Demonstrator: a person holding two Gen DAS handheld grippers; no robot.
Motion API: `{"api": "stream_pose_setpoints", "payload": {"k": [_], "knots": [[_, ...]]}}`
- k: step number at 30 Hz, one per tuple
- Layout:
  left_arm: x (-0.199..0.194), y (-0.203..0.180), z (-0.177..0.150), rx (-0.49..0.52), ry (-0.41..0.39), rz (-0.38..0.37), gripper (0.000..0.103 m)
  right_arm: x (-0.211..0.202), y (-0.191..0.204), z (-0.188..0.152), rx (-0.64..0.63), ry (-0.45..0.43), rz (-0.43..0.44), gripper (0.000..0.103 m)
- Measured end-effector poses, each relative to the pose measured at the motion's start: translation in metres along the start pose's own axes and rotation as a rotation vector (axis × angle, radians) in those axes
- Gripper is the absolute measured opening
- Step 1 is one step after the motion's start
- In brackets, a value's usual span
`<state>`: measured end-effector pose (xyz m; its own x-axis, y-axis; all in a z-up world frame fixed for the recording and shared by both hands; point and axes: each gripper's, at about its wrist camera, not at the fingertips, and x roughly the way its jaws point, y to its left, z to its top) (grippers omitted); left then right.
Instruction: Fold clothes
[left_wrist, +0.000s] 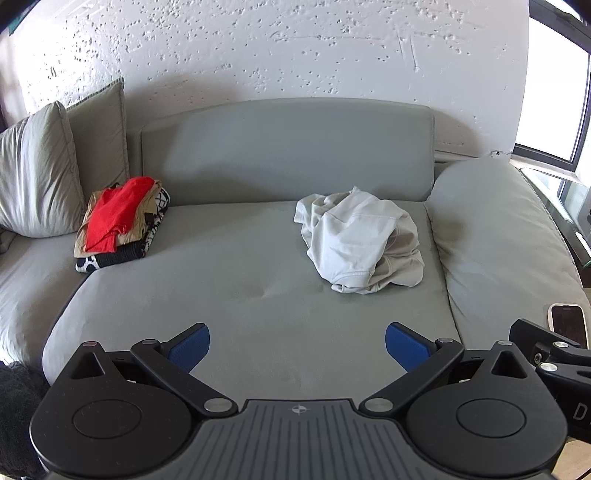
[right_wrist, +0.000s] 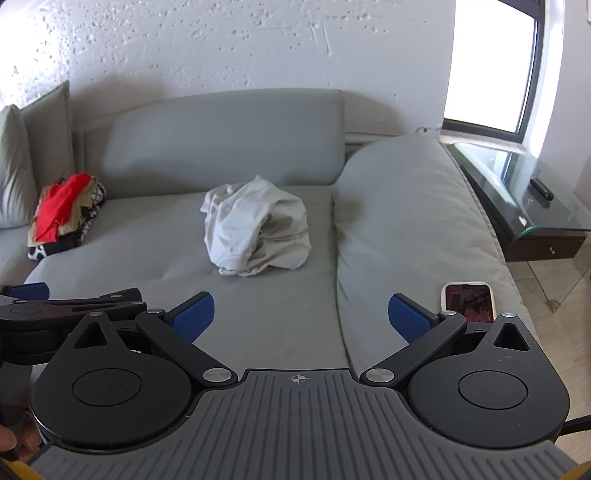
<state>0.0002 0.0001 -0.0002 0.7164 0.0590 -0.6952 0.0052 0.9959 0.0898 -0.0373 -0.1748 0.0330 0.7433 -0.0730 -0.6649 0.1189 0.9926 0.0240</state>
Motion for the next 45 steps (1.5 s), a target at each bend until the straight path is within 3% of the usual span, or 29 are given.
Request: {"api": "stream_pose_setpoints", "payload": {"k": [6,11,45], "knots": [[0.011,0.002,0.006,-0.016,0.052,-0.011,0.102,0.003,-0.001,0.000,-0.005,-0.001,0.000,0.103],[0.001,0.001,-0.001,-0.014,0.009,-0.004,0.102,-0.003,-0.001,0.000,-0.009,0.005,-0.001,0.103],[-0.001,0.001,-0.001,-0.009,0.006,0.012,0.102,-0.002,0.001,-0.002,-0.010,0.014,-0.003,0.103]]}}
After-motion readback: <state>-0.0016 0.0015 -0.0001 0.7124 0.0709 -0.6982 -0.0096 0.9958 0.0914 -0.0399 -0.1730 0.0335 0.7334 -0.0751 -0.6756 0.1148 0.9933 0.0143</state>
